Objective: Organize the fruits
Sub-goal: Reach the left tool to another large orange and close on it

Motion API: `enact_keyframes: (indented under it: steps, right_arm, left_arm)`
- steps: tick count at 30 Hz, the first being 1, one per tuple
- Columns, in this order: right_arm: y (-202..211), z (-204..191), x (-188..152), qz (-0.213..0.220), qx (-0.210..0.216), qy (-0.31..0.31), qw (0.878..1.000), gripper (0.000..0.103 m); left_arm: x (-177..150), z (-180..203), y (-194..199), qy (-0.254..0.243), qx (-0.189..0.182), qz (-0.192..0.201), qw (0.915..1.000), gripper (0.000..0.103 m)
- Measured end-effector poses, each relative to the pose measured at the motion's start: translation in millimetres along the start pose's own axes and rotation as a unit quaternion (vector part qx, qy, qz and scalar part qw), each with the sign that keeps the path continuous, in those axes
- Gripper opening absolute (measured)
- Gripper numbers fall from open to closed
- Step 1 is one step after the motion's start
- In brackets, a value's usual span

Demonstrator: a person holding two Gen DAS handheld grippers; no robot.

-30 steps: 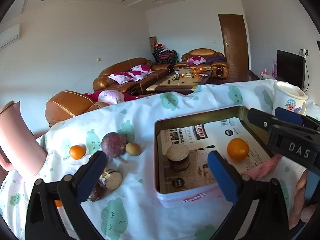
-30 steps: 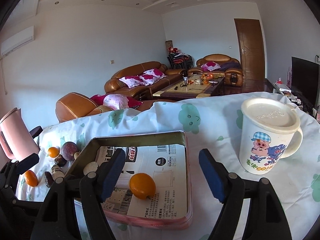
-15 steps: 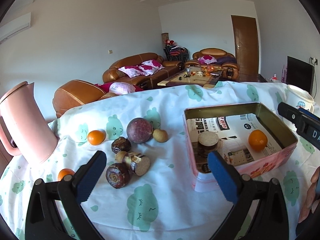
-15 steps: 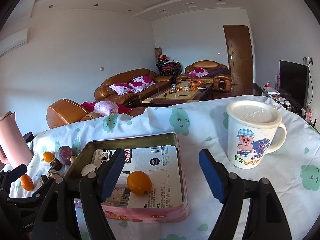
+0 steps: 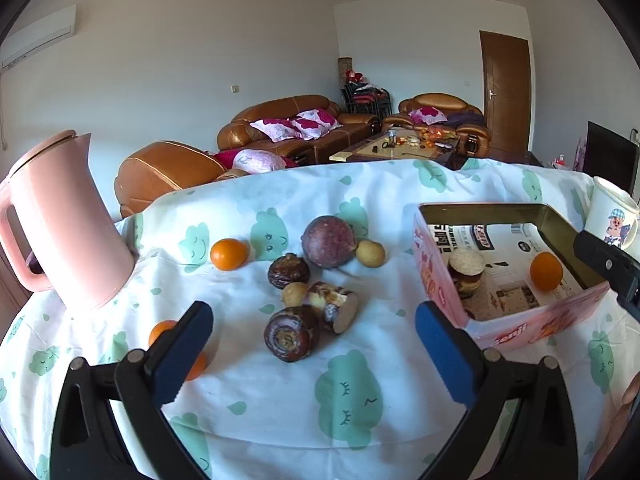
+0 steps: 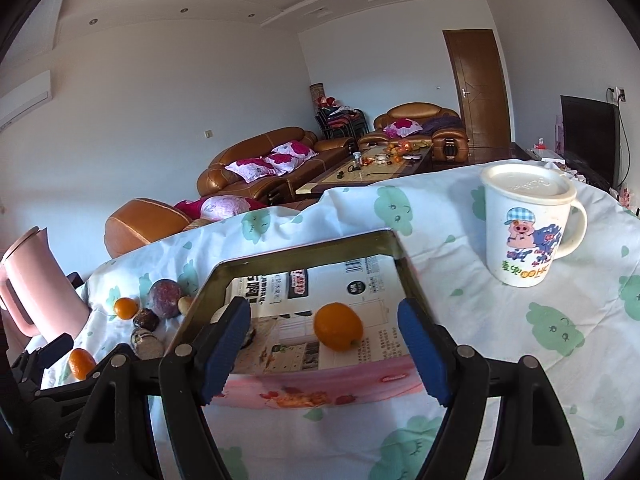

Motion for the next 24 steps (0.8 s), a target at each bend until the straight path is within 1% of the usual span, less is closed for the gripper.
enact_keyframes:
  steps: [5,12,16,19,22,24]
  right_arm:
    - [10,-31,-9,0.003,0.015,0.022,1.0,0.077]
    - [14,-75,-23,-0.013,0.038,0.049,0.998,0.077]
    - [15,-100,-31,-0.024,0.048,0.075,0.996,0.077]
    - [14,-119,-37,-0.036,0.06,0.097,0.993,0.077]
    - [11,-140,-43,-0.05,0.077,0.121,0.988,0.077]
    - [9,-153,-46,-0.057,0.091,0.136,0.985,0.077]
  left_arm:
    - [-2,-22,2,0.006,0.01,-0.002,0.9999,0.103]
    - [-7,-65,-1,0.03,0.023,-0.021,0.9991,0.103]
    - [-11,-90,-3,0.032,0.027,-0.04,0.9983,0.103]
    - [-14,-111,-5,0.051,0.031,-0.055,0.9967,0.103]
    - [-19,-123,-11,0.068,0.019,-0.079,0.9944,0.103]
    - [-23,-124,-14,0.063,0.013,-0.095,0.9933,0.103]
Point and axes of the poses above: each gripper's, at about its wrist camera, not at the fingertips, and y roughly against the way its jaws point, z to its right, x to its top, the point moved 4 cm from there along -y, roughly the way its jaws point, and after that the axes turned 10 degrees about -x, right-handed, at the moved point
